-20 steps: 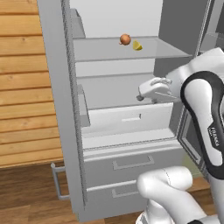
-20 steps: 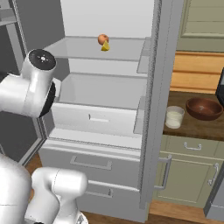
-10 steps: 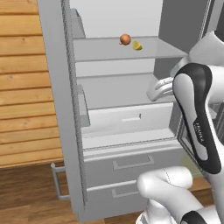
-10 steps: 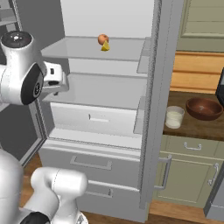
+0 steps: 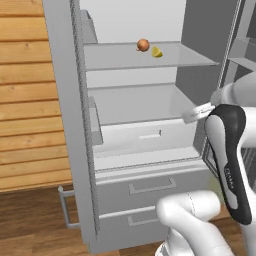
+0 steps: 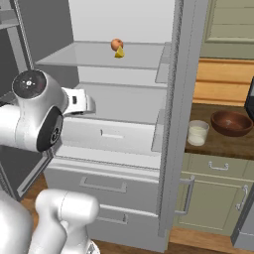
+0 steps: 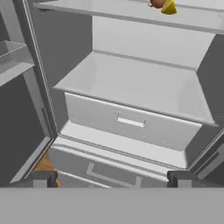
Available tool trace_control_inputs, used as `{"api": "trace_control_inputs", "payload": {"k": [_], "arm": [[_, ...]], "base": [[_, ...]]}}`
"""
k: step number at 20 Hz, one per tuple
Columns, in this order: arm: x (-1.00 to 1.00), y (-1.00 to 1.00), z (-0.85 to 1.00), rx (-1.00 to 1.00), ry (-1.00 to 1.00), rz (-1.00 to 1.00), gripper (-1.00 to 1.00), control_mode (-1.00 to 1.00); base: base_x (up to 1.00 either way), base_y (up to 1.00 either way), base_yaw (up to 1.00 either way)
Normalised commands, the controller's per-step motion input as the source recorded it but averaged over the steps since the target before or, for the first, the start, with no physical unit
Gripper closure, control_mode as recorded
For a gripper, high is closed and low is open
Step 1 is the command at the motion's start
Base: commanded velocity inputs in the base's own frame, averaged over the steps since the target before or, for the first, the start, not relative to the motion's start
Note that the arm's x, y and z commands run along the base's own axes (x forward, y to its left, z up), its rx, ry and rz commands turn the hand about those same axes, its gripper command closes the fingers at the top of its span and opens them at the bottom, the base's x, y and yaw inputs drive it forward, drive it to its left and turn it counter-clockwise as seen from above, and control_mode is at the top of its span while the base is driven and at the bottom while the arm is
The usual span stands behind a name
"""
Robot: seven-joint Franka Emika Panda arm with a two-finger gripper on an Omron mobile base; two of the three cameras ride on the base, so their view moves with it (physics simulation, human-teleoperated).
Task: Grab a lemon wedge from the fridge and one ice cube from the ice bowl, and put them in the glass of lemonade.
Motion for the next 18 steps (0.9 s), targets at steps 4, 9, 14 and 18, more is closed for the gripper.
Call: {"api": "trace_control_inputs", "payload": {"k": [4,9,14,18], "arm": [[0.03,-0.04,-0.13,0.03,-0.17,-0.27,-1.0,-1.0],[-0.14,0.0,0.0,0.14,-0.01,-0.17,-1.0,-1.0],[-0.29,0.0,0.0,0.0,-0.06,-0.06,-1.0,-1.0],[-0.14,-0.01,0.0,0.0,-0.01,0.0,-1.0,-1.0]], "base": [[0.0,0.0,0.0],[0.0,0.0,0.0],[0.0,0.0,0.0],[0.0,0.0,0.0]]}}
